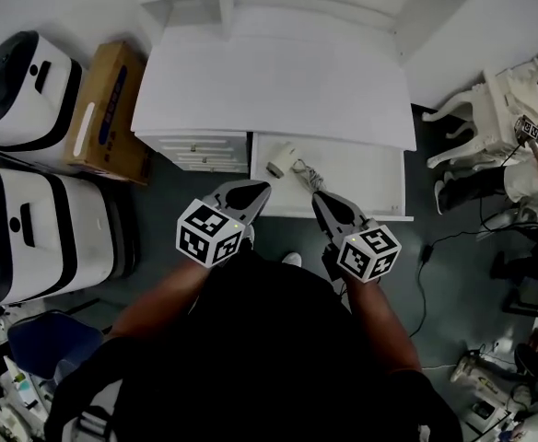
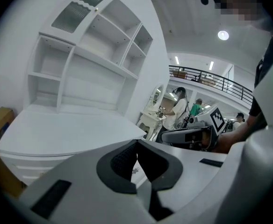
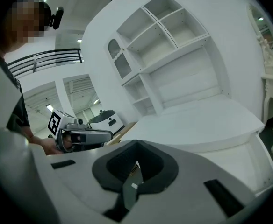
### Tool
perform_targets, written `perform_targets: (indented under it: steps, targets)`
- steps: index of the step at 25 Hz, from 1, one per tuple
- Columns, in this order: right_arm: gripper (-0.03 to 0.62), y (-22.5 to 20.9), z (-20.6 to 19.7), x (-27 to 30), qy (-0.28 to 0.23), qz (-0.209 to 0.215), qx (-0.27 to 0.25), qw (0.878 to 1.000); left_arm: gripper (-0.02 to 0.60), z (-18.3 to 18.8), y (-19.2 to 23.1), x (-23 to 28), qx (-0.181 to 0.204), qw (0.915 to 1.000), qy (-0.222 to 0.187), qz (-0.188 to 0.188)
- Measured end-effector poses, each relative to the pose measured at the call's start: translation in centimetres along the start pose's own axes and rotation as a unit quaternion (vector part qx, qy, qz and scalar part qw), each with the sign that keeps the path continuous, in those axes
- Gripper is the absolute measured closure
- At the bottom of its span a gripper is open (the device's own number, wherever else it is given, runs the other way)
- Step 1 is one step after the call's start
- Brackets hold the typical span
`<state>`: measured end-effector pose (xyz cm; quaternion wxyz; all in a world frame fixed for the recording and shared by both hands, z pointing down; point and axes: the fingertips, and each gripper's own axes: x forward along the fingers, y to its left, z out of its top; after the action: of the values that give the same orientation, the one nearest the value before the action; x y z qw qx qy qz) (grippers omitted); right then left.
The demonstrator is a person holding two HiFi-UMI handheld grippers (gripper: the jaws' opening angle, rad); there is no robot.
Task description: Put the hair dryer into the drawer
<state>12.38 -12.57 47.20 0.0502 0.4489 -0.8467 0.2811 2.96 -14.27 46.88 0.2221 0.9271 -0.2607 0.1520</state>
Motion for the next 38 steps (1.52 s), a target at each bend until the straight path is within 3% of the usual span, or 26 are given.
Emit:
perform_targets:
  steps: [4, 15, 21, 30, 38]
  targets:
    - [0.569, -0.2, -0.9, -2.5, 0.005, 0.009, -0.012, 1.0, 0.572, -1.0, -2.7, 0.3, -0.006, 0.9999, -0.004, 0.013]
    - [0.569, -0.4, -2.9, -6.6, 0.01, 0.066, 0.019, 0.998, 0.572, -2.3, -6.8, -0.2, -0.016, 0.9972, -0.012, 0.072]
    - [0.569, -0.5, -3.1, -7.0, -0.003, 0.067, 0.028, 0.997, 0.572, -3.1, -7.4, -1.2, -0.012, 0.9968, -0.002, 0.079]
    - [0.569, 1.0, -1.4, -4.5, -0.024, 0.03, 0.047, 0.998, 0.572, -1.0, -4.2, -1.8, 0.005, 0.9991, 0.003, 0.041]
    - [0.569, 2.7, -1.4, -2.3, -0.034, 0.004, 0.044, 0.998, 0.572, -1.8, -2.6, -2.1, 0.006, 0.9998, 0.017, 0.006]
